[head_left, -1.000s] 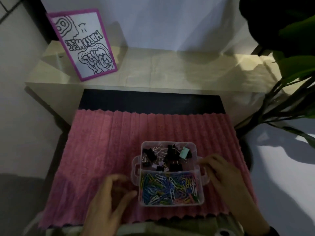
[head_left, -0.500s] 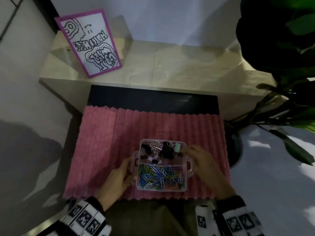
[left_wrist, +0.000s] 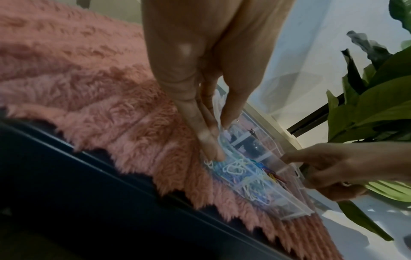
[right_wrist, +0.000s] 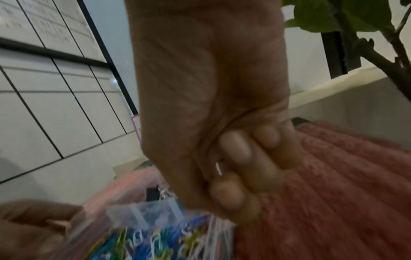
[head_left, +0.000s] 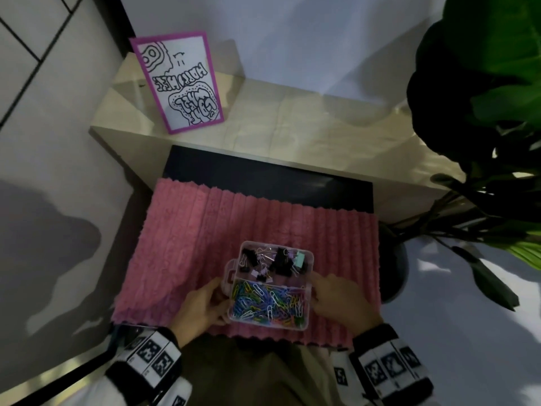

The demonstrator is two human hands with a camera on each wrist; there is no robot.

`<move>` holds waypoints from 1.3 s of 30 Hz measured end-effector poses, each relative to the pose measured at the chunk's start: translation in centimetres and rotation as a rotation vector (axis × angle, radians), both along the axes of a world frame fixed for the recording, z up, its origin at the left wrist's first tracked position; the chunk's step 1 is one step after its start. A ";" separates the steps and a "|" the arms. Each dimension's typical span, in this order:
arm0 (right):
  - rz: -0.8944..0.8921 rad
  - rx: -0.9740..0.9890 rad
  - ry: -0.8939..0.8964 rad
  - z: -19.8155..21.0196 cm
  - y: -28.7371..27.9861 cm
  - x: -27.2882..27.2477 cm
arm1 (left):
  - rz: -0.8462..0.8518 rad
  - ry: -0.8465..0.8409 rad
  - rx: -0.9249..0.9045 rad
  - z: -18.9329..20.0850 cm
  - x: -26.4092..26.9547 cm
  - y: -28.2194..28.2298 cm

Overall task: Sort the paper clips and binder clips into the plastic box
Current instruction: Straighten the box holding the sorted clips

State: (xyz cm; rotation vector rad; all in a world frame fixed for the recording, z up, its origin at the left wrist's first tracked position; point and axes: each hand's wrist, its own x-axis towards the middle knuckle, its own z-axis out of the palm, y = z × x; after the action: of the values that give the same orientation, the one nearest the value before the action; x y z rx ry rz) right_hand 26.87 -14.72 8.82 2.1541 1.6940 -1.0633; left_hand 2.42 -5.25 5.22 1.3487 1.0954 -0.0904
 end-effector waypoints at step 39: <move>-0.077 0.057 0.052 -3.0 -1.2 -3.8 | -0.314 0.127 0.726 -0.7 2.3 1.9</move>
State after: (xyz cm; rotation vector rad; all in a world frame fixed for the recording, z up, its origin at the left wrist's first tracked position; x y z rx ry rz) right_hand 23.12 -15.94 5.84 2.2629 1.6963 -1.1124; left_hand 4.75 -3.31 4.48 2.1891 1.0540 -0.0046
